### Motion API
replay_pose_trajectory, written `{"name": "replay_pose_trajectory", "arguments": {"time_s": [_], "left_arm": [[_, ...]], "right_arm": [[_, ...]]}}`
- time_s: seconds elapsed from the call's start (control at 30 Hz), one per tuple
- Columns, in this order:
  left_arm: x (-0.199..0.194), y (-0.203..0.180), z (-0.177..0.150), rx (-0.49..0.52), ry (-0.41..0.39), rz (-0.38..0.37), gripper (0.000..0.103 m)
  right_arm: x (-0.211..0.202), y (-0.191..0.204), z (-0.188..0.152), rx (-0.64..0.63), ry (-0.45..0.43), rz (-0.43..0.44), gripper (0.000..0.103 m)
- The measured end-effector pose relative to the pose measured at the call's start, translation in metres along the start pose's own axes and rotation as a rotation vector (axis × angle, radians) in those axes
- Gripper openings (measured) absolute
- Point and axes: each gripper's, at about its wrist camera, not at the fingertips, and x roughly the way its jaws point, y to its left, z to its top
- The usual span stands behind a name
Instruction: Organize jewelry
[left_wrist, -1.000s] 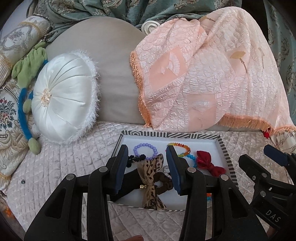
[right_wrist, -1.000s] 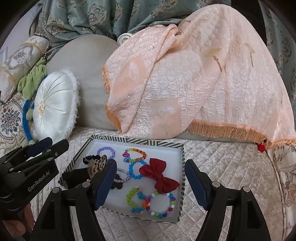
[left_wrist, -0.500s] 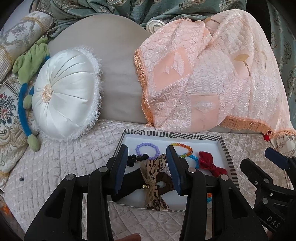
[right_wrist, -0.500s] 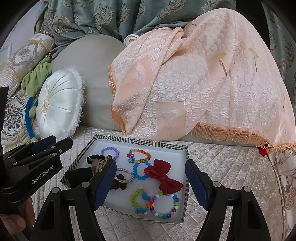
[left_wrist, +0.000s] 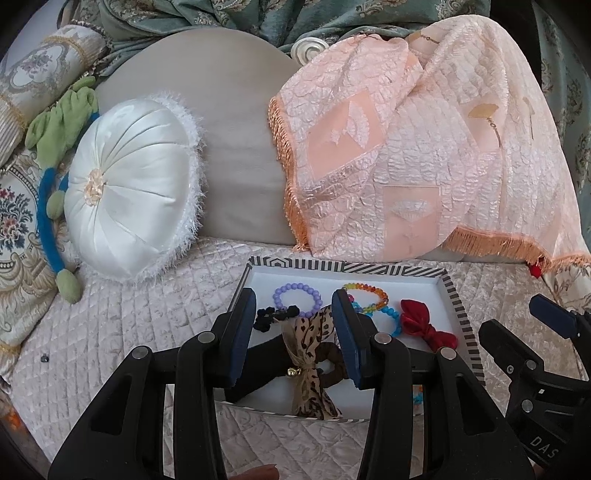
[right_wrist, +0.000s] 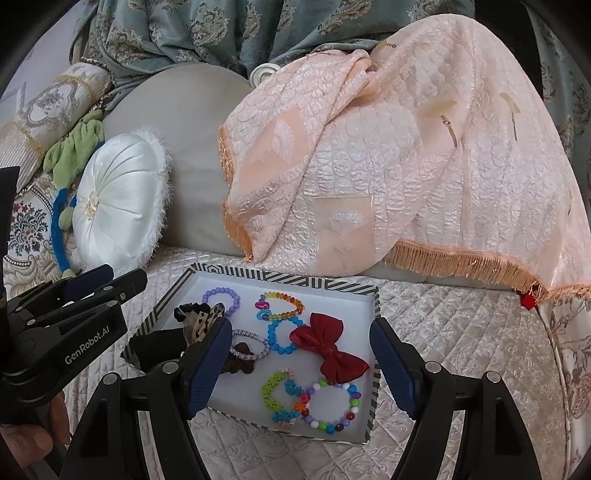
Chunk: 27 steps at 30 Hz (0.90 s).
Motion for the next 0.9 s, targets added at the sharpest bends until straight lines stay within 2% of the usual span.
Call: {"name": "replay_pose_trajectory", "arguments": {"time_s": [0.57, 0.9], "left_arm": [[0.0044, 0.0034, -0.0013, -0.008, 0.018, -0.010, 0.042], [0.0051, 0.0040, -0.0025, -0.018, 0.012, -0.043, 0.042]], "right_arm": [[0.0060, 0.0048, -0.0034, -0.017, 0.021, 0.008, 0.075], [0.0067, 0.0059, -0.0045, -0.018, 0.023, 0.009, 0.075]]}}
